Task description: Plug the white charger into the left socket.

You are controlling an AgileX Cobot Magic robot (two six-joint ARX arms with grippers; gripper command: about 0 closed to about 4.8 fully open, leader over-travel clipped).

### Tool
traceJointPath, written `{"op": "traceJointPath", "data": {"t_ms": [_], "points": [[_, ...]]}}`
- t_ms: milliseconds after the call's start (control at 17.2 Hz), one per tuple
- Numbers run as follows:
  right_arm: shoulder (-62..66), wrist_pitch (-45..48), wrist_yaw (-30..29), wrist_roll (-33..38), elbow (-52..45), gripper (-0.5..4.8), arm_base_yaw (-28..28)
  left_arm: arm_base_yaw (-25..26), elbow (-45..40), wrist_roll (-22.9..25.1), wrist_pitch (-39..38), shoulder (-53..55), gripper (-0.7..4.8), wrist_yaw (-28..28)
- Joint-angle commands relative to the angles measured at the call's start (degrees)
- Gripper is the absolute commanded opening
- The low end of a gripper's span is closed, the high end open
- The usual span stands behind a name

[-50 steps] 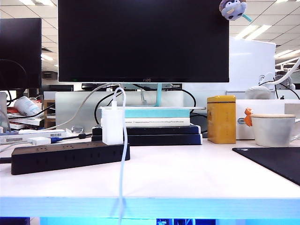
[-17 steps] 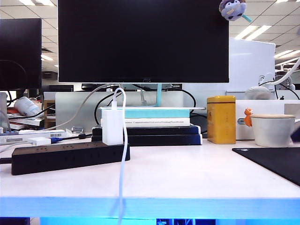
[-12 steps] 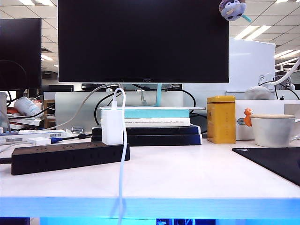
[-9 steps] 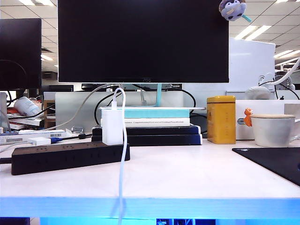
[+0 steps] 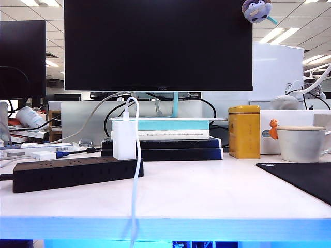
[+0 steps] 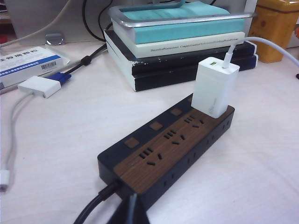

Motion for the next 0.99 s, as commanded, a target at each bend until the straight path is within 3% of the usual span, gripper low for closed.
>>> {"op": "traceJointPath", "data": {"t_ms": [58, 581, 871, 987], "points": [[-0.1, 0.1, 0.3, 0.5, -0.3, -0.01, 0.0, 0.0, -0.1, -0.9, -0.1, -0.1, -0.02, -0.1], [-2.8, 1.6, 0.1, 1.0, -0.9, -0.01, -1.3, 0.0, -0.1, -0.9, -0.1, -0.2, -0.02, -0.2], [-11.5, 2.6, 0.3, 1.0, -1.2, -0.01, -11.5, 2.6, -0.3, -0.9, 0.4, -0.2, -0.02, -0.1], [-15.2, 2.6, 0.3, 1.0, -1.2, -0.01, -16.0, 9.0, -0.3, -0.9, 0.5, -0.2, -0.02, -0.2]]}}
